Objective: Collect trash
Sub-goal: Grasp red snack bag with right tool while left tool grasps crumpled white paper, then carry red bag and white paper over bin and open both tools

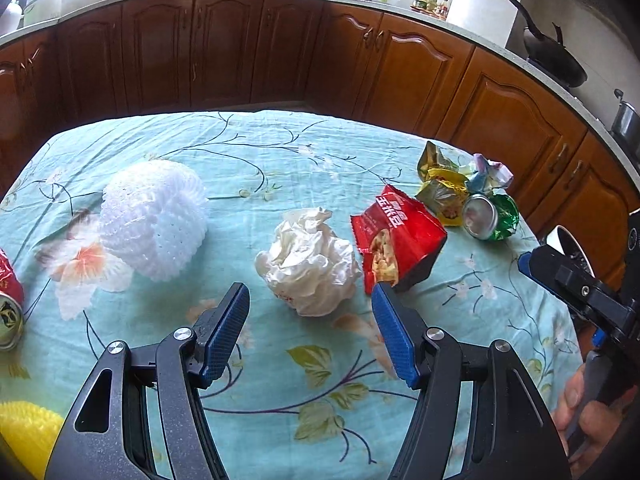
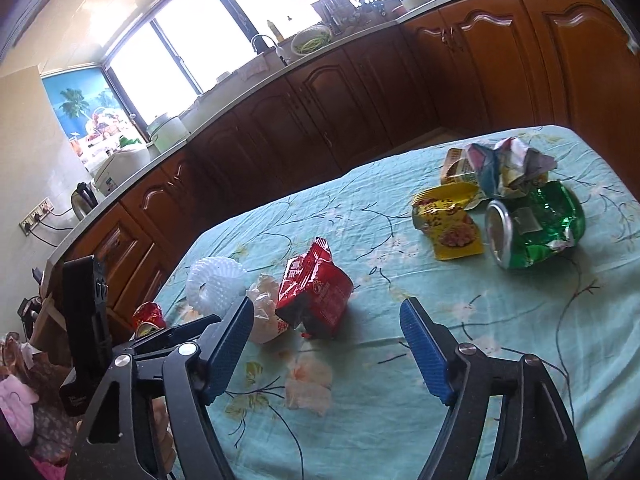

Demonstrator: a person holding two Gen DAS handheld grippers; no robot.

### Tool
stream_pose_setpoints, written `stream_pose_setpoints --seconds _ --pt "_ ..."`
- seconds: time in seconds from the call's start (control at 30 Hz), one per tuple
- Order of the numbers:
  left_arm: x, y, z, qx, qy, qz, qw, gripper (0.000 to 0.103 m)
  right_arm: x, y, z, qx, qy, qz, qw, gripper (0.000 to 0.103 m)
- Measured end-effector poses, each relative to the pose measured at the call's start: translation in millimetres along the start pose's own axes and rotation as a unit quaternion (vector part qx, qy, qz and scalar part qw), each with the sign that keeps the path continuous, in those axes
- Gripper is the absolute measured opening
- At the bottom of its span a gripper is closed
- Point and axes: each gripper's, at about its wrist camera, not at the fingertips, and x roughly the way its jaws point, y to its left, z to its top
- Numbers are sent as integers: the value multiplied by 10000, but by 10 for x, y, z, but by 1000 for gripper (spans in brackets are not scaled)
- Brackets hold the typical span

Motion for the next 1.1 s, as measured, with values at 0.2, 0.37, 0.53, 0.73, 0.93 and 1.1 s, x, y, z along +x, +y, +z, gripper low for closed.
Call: stream_pose_setpoints --seconds 0.2,0.37,0.53,0.73,0.93,1.1 --pt "93 48 82 108 55 -20 9999 65 358 -18 45 212 367 170 9990 69" --pt "236 4 133 201 142 -92 9997 65 579 -22 92 313 571 234 9976 45" --pt "335 -39 163 269 184 -241 9992 60 539 -61 87 269 580 181 9978 18" --pt "345 -112 196 340 156 -363 9986 37 222 -170 70 322 362 87 9988 11" --pt "230 -215 209 325 97 -575 9978 30 -224 -361 31 549 22 13 9985 10" --pt "120 -458 165 408 78 -878 9953 29 -611 -559 -27 746 -246 -174 9968 10"
